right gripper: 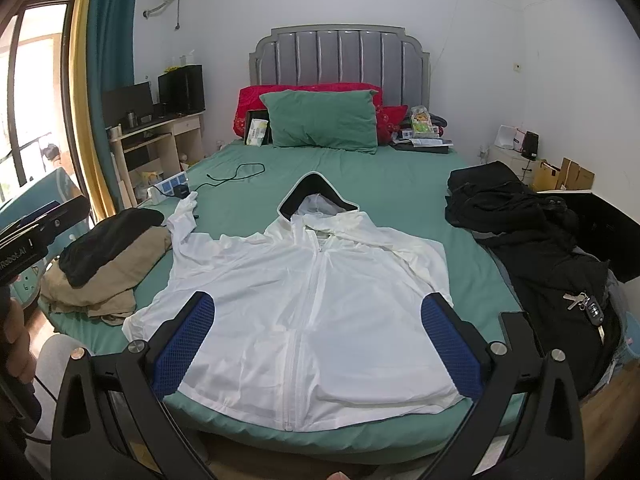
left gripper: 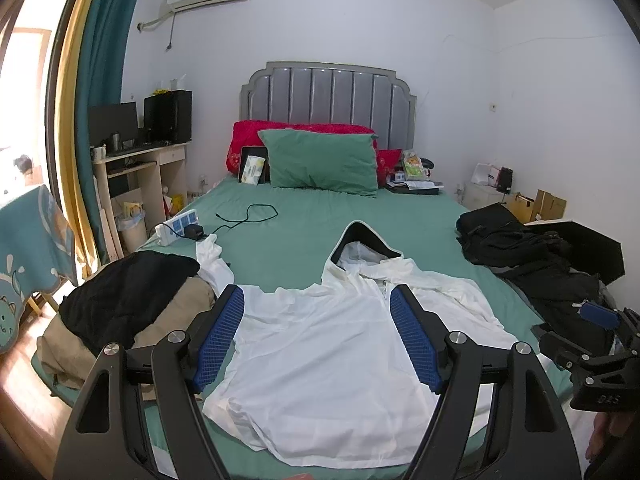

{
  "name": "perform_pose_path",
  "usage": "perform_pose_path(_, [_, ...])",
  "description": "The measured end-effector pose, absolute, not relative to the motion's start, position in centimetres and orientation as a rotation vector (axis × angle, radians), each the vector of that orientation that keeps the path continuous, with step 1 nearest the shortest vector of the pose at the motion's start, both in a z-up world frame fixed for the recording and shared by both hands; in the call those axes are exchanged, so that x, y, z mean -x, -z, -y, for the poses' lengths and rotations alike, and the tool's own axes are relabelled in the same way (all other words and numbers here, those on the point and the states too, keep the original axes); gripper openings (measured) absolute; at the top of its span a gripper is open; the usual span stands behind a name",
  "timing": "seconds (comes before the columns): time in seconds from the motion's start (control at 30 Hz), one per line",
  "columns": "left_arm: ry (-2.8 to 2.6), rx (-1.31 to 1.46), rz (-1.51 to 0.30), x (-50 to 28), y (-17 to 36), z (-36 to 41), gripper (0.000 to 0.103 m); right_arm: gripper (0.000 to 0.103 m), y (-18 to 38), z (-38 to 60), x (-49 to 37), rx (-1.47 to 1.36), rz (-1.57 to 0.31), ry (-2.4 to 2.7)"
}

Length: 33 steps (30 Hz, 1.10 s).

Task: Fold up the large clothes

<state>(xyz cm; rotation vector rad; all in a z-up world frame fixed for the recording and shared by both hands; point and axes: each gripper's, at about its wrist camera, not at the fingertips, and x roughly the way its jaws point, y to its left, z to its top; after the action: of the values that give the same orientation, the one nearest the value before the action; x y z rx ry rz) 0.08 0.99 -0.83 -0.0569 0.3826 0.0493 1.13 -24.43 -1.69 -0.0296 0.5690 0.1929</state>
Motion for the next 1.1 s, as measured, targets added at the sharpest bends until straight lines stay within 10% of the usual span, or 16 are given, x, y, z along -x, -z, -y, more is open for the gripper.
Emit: perform_pose_path(1.1, [-0.046, 0.054, -0.385, -0.22, 1.06, -1.02, 0.079, 0.102, 1.49, 24.68, -1.13, 0.027, -0.564, -0.191])
